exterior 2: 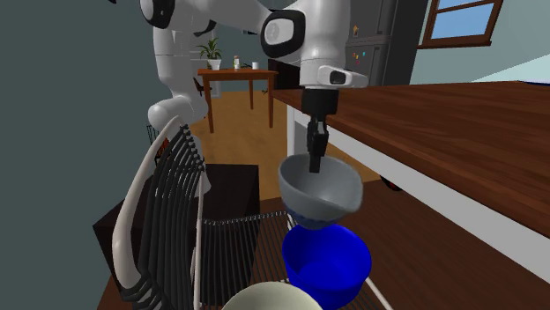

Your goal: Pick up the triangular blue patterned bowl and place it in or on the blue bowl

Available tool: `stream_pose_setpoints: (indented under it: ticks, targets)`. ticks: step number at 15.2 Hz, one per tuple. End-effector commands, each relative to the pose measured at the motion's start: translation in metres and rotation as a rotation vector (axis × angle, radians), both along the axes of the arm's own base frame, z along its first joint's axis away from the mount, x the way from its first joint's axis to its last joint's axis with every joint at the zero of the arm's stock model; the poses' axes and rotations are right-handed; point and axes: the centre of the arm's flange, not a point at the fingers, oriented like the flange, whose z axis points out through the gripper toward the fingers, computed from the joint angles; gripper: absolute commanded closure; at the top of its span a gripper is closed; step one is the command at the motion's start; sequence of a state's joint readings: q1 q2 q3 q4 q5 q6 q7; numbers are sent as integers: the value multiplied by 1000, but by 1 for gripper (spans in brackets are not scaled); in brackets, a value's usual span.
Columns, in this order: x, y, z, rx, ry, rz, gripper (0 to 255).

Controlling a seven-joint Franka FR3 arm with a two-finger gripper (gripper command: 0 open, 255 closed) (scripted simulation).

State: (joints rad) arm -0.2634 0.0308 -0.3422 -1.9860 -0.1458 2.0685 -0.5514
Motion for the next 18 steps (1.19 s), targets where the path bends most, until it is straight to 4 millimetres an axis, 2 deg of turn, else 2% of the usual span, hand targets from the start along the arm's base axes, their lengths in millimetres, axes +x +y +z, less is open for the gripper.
stream_pose_setpoints:
  ticks: [1,13,18]
  targets:
    - [13,4,-7,-38,-65,20,255]
    - [13,4,-73,-38,-65,20,255]
    - [13,4,-73,-38,-65,20,255]
